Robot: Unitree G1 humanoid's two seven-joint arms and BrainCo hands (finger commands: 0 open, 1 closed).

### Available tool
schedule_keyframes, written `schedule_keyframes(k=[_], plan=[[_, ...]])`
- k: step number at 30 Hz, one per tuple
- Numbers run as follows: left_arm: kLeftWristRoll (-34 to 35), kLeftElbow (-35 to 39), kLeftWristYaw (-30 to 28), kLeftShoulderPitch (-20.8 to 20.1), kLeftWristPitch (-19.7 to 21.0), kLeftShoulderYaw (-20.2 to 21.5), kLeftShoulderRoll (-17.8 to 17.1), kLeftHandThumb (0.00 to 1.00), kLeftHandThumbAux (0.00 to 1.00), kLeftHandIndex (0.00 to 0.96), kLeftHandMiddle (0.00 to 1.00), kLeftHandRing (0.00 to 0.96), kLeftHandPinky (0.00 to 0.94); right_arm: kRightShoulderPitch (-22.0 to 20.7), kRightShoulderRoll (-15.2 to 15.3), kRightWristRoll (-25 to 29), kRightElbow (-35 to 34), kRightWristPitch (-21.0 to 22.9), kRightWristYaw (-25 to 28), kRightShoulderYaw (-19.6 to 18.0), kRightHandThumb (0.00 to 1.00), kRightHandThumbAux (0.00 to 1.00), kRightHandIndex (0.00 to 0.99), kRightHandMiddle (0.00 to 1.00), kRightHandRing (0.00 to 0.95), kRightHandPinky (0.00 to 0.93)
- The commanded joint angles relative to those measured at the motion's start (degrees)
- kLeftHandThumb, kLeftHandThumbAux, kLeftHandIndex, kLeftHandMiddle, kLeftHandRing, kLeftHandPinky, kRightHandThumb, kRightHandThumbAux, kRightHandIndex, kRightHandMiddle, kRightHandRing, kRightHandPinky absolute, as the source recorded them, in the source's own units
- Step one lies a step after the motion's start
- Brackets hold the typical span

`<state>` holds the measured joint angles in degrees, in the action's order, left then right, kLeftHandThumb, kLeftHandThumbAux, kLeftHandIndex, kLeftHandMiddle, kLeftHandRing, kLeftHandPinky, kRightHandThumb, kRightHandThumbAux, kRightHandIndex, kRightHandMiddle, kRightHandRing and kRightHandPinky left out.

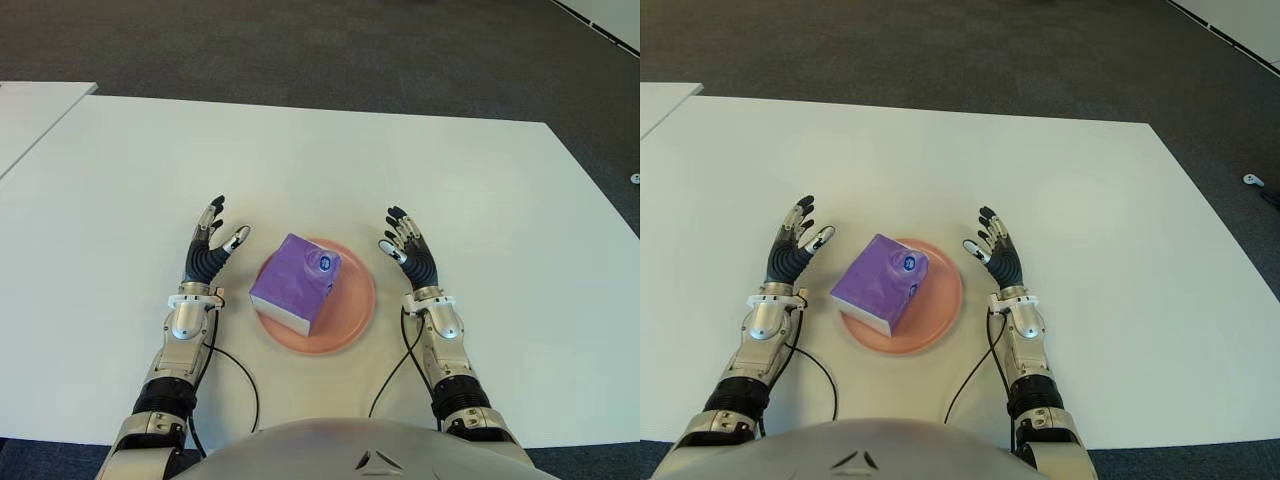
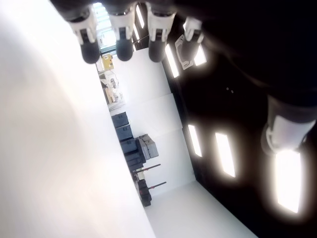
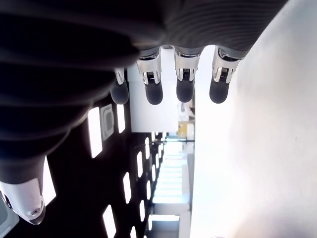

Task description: Put the tissue paper into the plate.

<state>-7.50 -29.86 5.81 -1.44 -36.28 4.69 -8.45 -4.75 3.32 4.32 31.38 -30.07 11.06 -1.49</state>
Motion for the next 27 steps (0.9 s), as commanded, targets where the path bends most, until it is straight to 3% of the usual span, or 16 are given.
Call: schedule_keyframes(k=[1,15,27], plan=[[2.0,-1.5,-1.9,1.9,-0.5,-1.1,1.8,0.0,0.449,0.0,0.0,0.0,0.0,7.6,-0.8,0.0,5.9,6.8,-0.6,-0.2,0.0,0.579,0.0,0.0,0.0,0.0],[6.2,4.5,-5.5,5.3,4.9,-2.3,3.8,0.0,0.429,0.0,0.0,0.0,0.0,7.6,-1.4,0.0,6.1,5.7,-2.6,-1.1,0.0,0.621,0.0,0.0,0.0,0.0],[7.1,6.6,-6.7,6.5,6.3,-2.7,4.5,0.0,0.443,0.0,0.0,0.0,0.0,8.1,-3.2,-1.4,5.6,4.3,-8.5,-2.3,0.0,0.647,0.0,0.0,0.0,0.0]])
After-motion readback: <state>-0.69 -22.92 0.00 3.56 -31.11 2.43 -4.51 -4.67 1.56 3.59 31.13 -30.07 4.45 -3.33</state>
